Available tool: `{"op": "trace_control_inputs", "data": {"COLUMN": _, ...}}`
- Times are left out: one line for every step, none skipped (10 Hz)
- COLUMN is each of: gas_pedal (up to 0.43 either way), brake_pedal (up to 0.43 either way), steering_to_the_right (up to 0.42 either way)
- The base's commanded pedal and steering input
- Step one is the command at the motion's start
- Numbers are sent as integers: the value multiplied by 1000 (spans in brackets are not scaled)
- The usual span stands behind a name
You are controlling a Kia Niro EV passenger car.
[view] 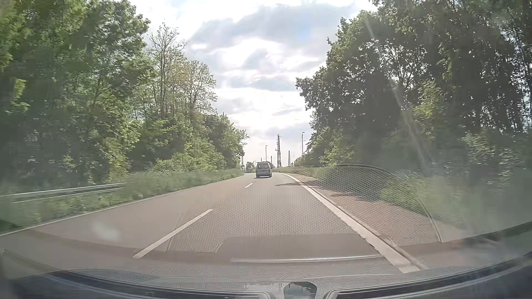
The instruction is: Follow the waypoints while adhering to traffic rules and regulations
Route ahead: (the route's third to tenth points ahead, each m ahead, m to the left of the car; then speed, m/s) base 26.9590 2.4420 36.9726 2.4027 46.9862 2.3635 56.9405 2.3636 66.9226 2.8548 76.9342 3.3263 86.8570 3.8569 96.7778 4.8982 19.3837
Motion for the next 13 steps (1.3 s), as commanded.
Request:
{"op": "trace_control_inputs", "data": {"gas_pedal": 138, "brake_pedal": 0, "steering_to_the_right": 6}}
{"op": "trace_control_inputs", "data": {"gas_pedal": 138, "brake_pedal": 0, "steering_to_the_right": 6}}
{"op": "trace_control_inputs", "data": {"gas_pedal": 138, "brake_pedal": 0, "steering_to_the_right": 5}}
{"op": "trace_control_inputs", "data": {"gas_pedal": 138, "brake_pedal": 0, "steering_to_the_right": 4}}
{"op": "trace_control_inputs", "data": {"gas_pedal": 138, "brake_pedal": 0, "steering_to_the_right": 2}}
{"op": "trace_control_inputs", "data": {"gas_pedal": 138, "brake_pedal": 0, "steering_to_the_right": 1}}
{"op": "trace_control_inputs", "data": {"gas_pedal": 138, "brake_pedal": 0, "steering_to_the_right": 1}}
{"op": "trace_control_inputs", "data": {"gas_pedal": 138, "brake_pedal": 0, "steering_to_the_right": 1}}
{"op": "trace_control_inputs", "data": {"gas_pedal": 138, "brake_pedal": 0, "steering_to_the_right": 1}}
{"op": "trace_control_inputs", "data": {"gas_pedal": 138, "brake_pedal": 0, "steering_to_the_right": 1}}
{"op": "trace_control_inputs", "data": {"gas_pedal": 138, "brake_pedal": 0, "steering_to_the_right": 1}}
{"op": "trace_control_inputs", "data": {"gas_pedal": 138, "brake_pedal": 0, "steering_to_the_right": 1}}
{"op": "trace_control_inputs", "data": {"gas_pedal": 138, "brake_pedal": 0, "steering_to_the_right": 0}}
